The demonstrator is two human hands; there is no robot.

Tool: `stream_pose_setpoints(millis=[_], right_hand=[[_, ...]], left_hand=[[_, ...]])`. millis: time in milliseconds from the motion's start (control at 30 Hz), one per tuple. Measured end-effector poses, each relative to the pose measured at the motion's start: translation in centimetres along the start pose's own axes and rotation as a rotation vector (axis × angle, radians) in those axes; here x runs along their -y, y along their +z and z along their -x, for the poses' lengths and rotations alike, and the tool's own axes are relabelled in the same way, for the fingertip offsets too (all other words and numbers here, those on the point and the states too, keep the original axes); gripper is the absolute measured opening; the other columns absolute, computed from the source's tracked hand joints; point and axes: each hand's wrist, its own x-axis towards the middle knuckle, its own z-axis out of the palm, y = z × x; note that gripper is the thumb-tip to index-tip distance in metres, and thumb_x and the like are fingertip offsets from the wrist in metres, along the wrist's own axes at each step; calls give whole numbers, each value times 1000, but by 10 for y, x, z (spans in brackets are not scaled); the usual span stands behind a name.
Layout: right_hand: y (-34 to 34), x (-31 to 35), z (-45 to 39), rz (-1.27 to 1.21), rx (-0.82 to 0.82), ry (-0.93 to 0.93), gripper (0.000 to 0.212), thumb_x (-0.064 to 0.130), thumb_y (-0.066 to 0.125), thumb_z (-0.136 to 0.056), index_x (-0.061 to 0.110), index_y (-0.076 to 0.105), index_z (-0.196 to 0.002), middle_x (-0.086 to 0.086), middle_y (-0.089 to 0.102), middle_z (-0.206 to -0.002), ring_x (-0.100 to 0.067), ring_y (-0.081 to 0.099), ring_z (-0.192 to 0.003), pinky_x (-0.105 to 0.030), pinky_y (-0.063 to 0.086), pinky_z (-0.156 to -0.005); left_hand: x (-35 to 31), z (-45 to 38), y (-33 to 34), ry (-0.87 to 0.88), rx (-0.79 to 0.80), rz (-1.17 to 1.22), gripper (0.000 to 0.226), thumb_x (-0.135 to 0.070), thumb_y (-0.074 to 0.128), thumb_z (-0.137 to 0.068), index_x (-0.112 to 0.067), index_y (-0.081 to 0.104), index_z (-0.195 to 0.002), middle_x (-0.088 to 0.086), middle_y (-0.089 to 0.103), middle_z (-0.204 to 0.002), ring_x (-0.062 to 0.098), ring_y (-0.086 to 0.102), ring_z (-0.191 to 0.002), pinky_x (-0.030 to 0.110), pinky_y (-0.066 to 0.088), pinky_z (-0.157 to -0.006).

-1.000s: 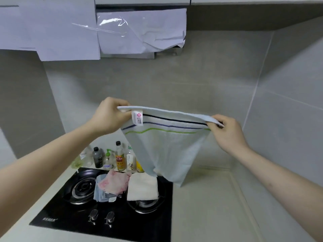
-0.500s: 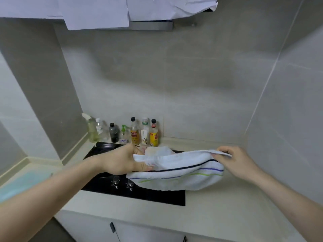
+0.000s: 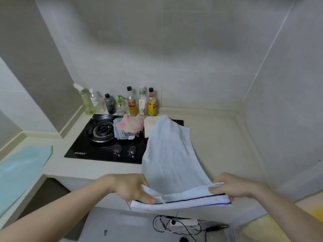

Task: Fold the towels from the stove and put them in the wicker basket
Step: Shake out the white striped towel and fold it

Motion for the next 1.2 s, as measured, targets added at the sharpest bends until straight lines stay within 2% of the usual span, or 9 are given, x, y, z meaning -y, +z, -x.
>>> stream_pose_setpoints(millis=[133, 267, 400, 533, 733, 833, 933, 1033, 1200], right_hand=[[4, -7, -9, -29, -41, 8, 45, 47, 65, -88, 30, 47, -51, 7, 40, -61, -15, 50, -57, -28, 44, -62], [-13, -6, -29, -86, -218, -39, 37, 38, 62, -93, 22, 42, -66, 2, 38, -67, -14, 46, -58, -27, 38, -62], [-40, 0, -56, -132, -376, -44, 27, 27, 63, -94, 19, 56, -69, 5, 53, -66, -12, 58, -58, -27, 39, -60], [-71, 1, -98, -220, -501, -55, 16, 23, 68, -91, 13, 70, -79, -8, 69, -77, -16, 65, -64, -30, 52, -66], [-115, 2, -162, -270, -599, -72, 14, 21, 73, -87, 25, 71, -73, 6, 75, -76, -14, 67, -64, -29, 51, -67], [-132, 1, -193, -266, -639, -40, 15, 21, 72, -85, 25, 70, -71, 6, 72, -71, -20, 71, -71, -29, 52, -68], [-144, 2, -215, -260, -656, -31, 17, 18, 70, -86, 22, 69, -70, 7, 68, -69, -22, 69, -75, -25, 49, -66], [-155, 2, -230, -252, -679, -15, 19, 17, 69, -88, 24, 68, -70, 3, 69, -74, -20, 64, -76, -21, 42, -59], [-174, -2, -253, -242, -686, 23, 28, 17, 67, -88, 27, 61, -63, 8, 63, -65, -20, 61, -72, -20, 40, -56]], left_hand=[[6, -10, -6, -27, -25, -18, 38, -69, 71, -82, -31, 75, -74, -7, 53, -64, 14, 53, -64, 29, 48, -66], [6, -21, -37, 16, -208, -32, 66, -67, 70, -85, -7, 53, -63, 0, 37, -59, 15, 36, -55, 27, 33, -57], [2, -40, -81, 40, -347, -28, 56, -50, 72, -92, -23, 45, -50, -9, 33, -56, 10, 29, -53, 24, 25, -54], [5, -73, -122, 0, -491, 20, 40, -34, 72, -94, -15, 58, -62, -11, 44, -59, 8, 37, -56, 23, 32, -55], [0, -132, -168, -94, -716, 38, 43, -23, 70, -94, -19, 48, -57, -6, 44, -57, 12, 39, -54, 20, 31, -48], [-2, -157, -184, -129, -800, 148, 22, -23, 70, -94, -5, 70, -80, 8, 62, -75, 23, 62, -65, 21, 49, -48], [0, -180, -198, -141, -870, 251, 20, -19, 70, -92, 1, 74, -94, 17, 73, -93, 28, 75, -79, 38, 64, -64], [0, -196, -211, -170, -919, 230, 16, -16, 69, -90, -1, 72, -87, 14, 75, -89, 28, 75, -80, 47, 63, -76], [-1, -221, -234, -228, -959, 104, 12, -19, 65, -89, -10, 72, -88, 6, 72, -84, 20, 64, -76, 27, 50, -59]])
